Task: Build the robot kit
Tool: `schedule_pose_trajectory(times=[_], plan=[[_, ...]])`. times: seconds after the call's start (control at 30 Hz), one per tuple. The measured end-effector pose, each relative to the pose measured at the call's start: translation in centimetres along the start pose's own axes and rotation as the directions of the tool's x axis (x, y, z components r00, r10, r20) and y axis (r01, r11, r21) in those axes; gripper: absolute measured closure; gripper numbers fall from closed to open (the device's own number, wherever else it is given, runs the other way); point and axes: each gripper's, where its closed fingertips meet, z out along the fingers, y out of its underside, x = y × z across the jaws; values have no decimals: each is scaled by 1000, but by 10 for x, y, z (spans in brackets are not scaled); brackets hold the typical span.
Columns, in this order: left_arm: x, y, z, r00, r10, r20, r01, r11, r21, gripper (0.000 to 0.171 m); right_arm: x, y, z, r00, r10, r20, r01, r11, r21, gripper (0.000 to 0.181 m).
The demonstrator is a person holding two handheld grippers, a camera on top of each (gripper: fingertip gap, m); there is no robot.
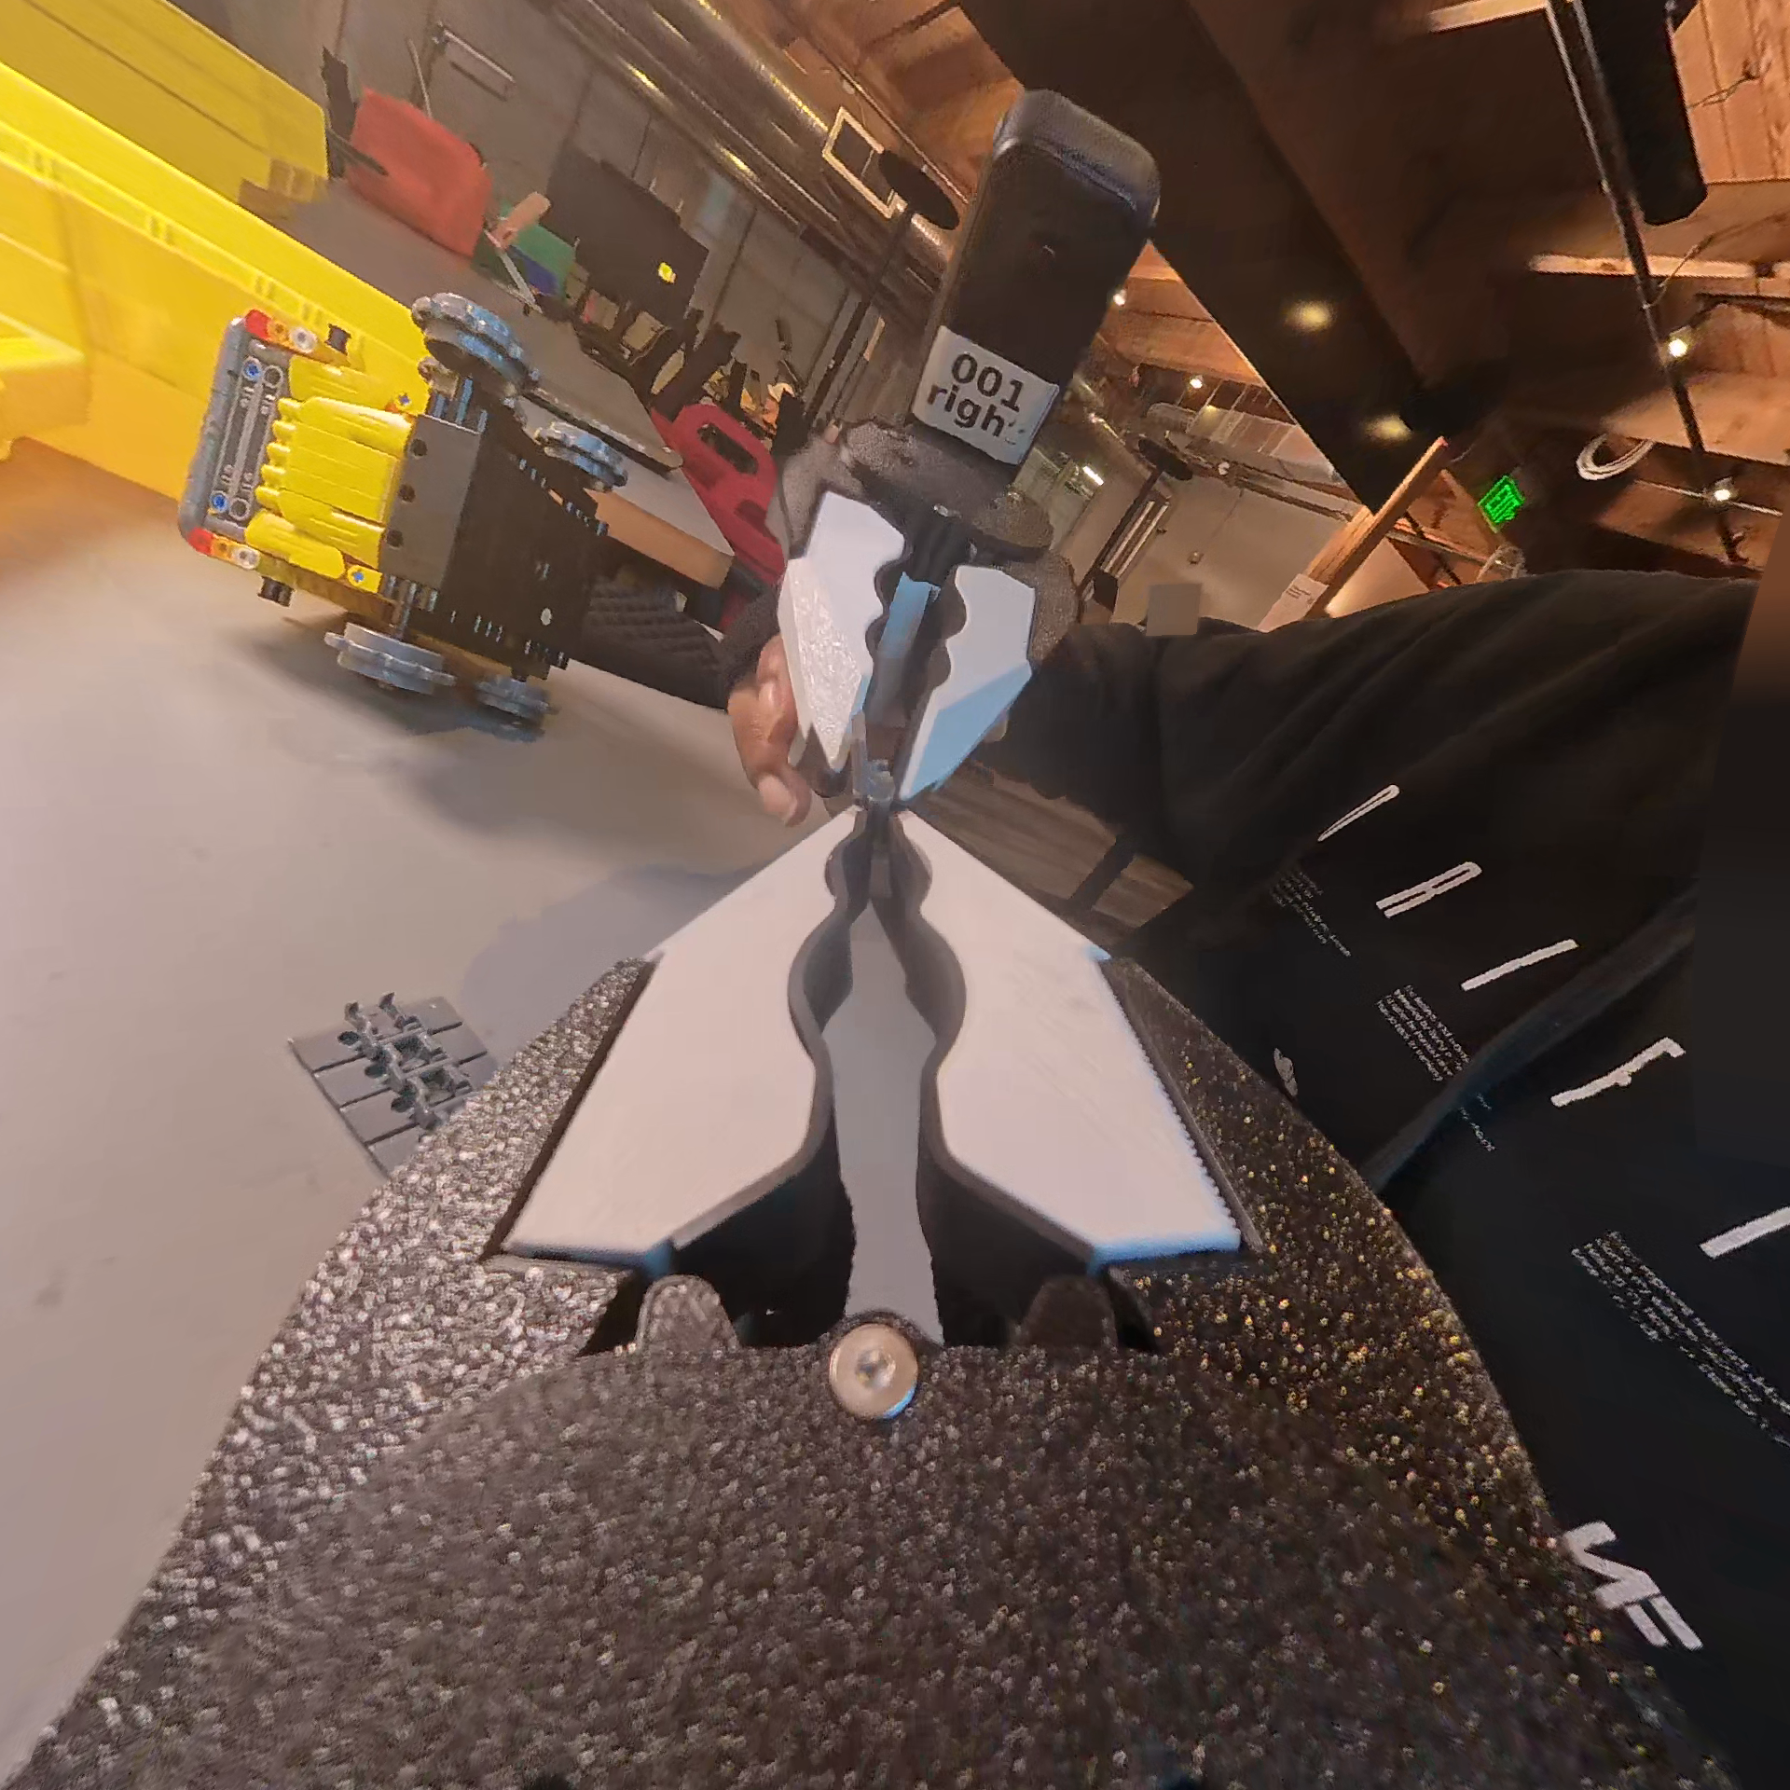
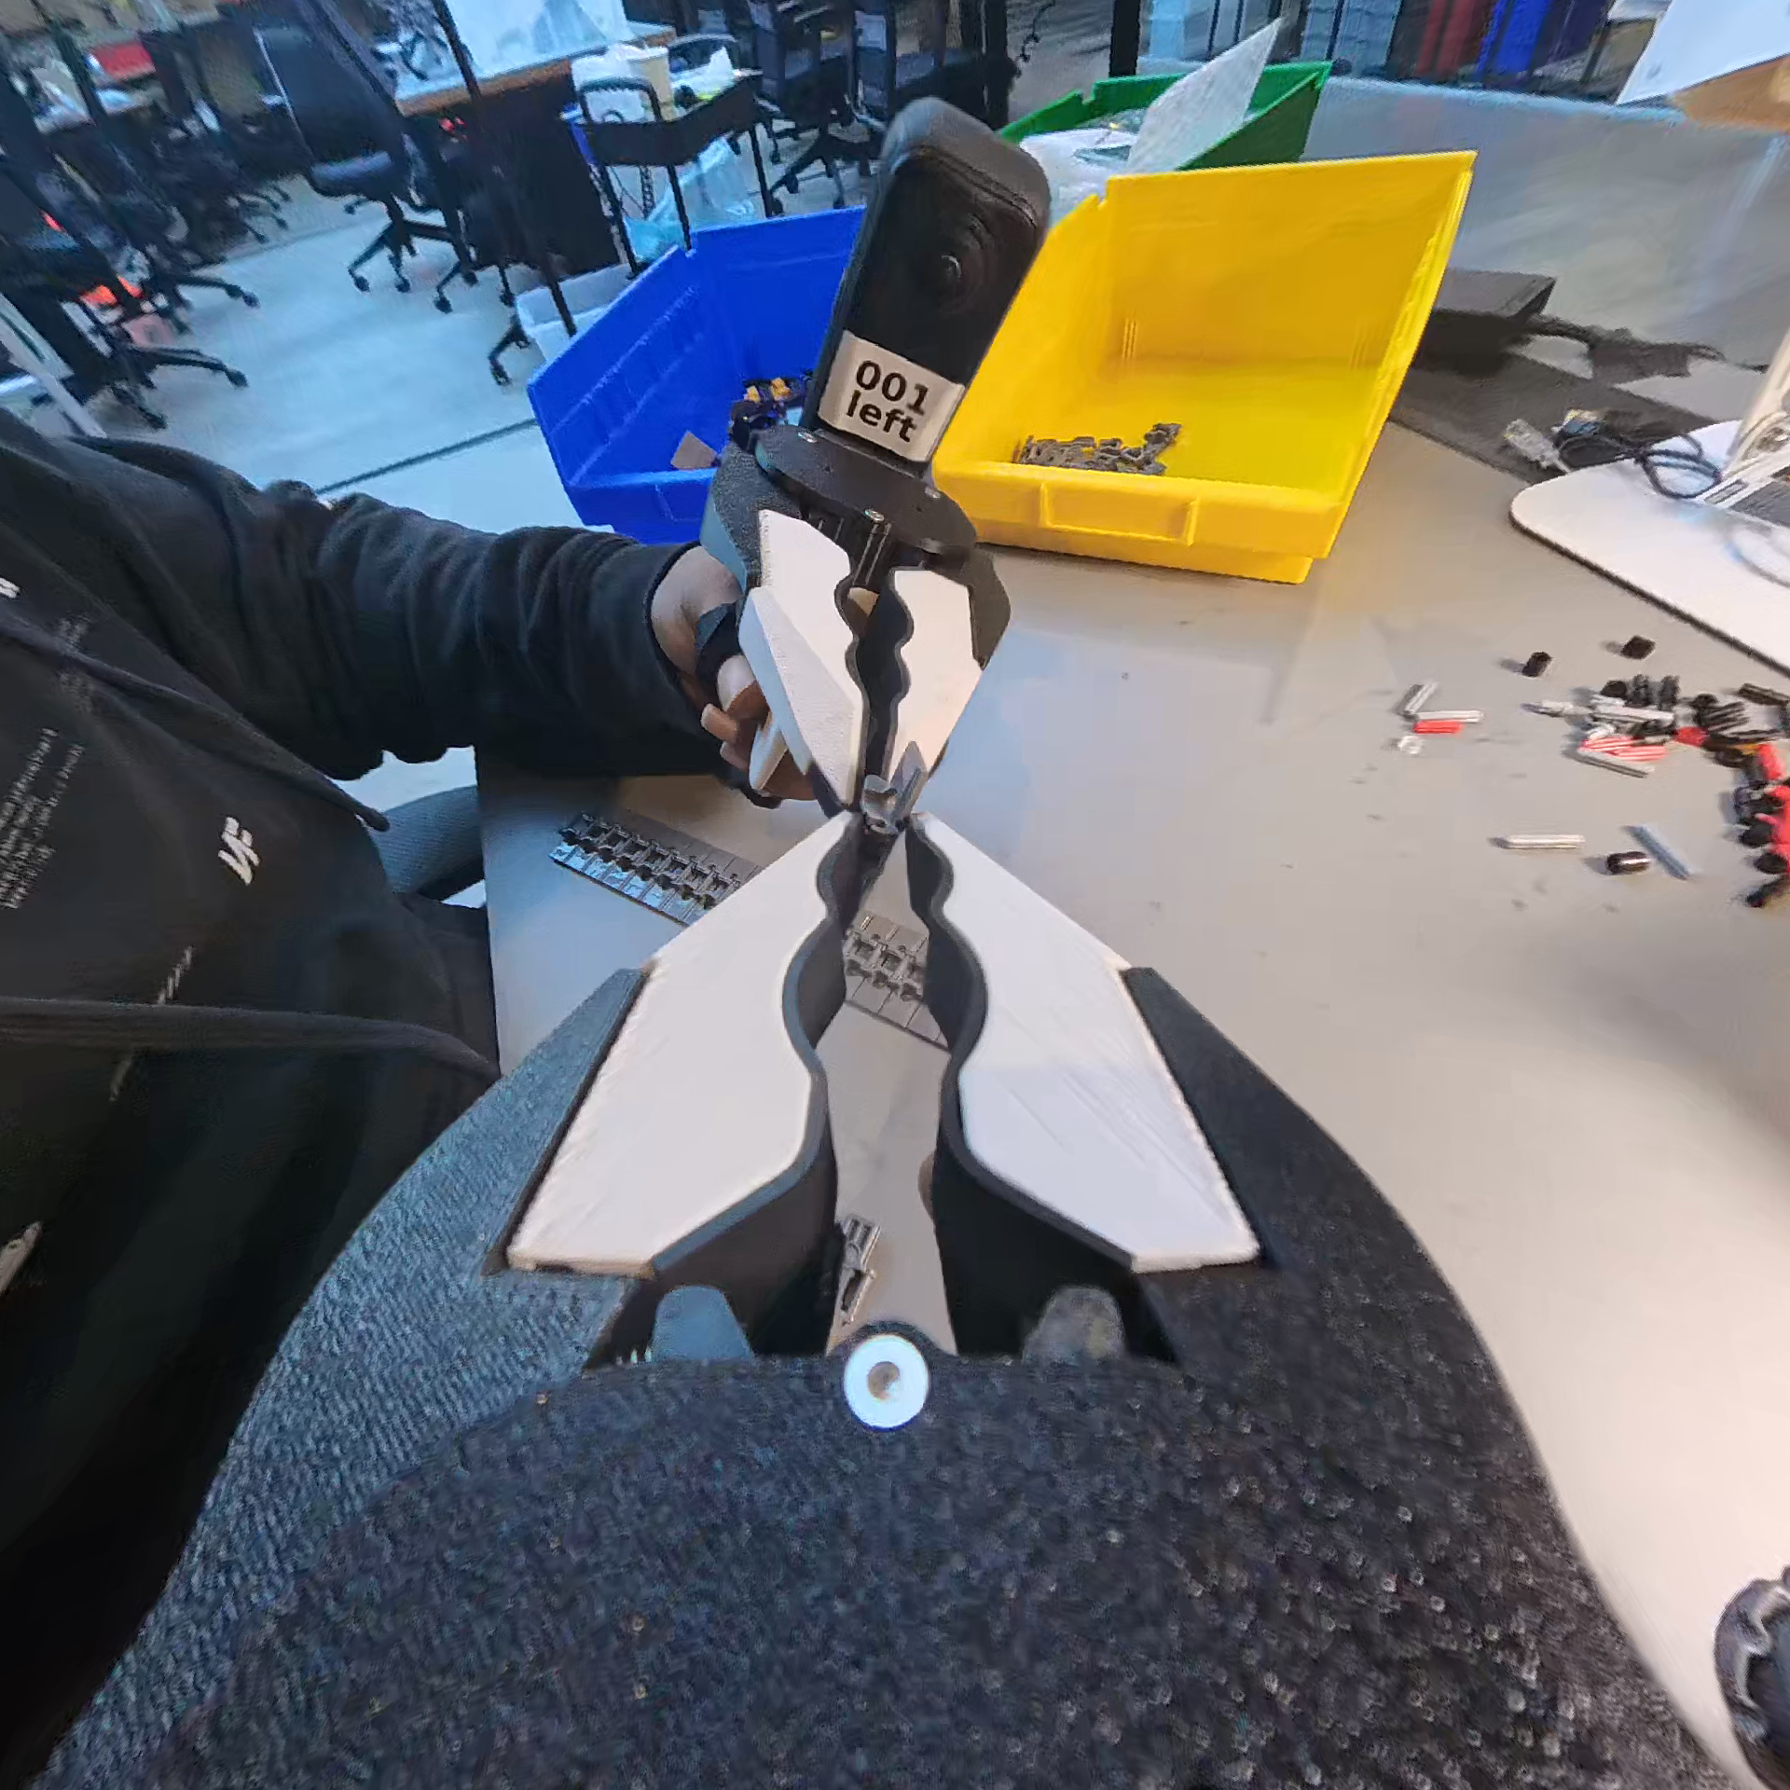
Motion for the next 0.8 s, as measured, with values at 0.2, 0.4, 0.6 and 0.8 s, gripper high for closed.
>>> schedule_pose_trajectory(times=[0.2,0.4,0.6,0.8], plan=[[-3,-5,-2,999,25,25,-26,999,27,171,3,-3,2,990,124,64,-123,992,-16,174],[-42,9,-10,951,148,271,-119,986,-120,169,36,16,8,983,181,-23,-182,963,-200,175],[-85,60,-17,815,376,440,-132,861,-492,158,81,78,10,944,298,-140,-327,804,-496,175],[-96,86,-14,781,454,428,-104,771,-628,152,91,104,15,932,326,-159,-350,696,-627,175]])
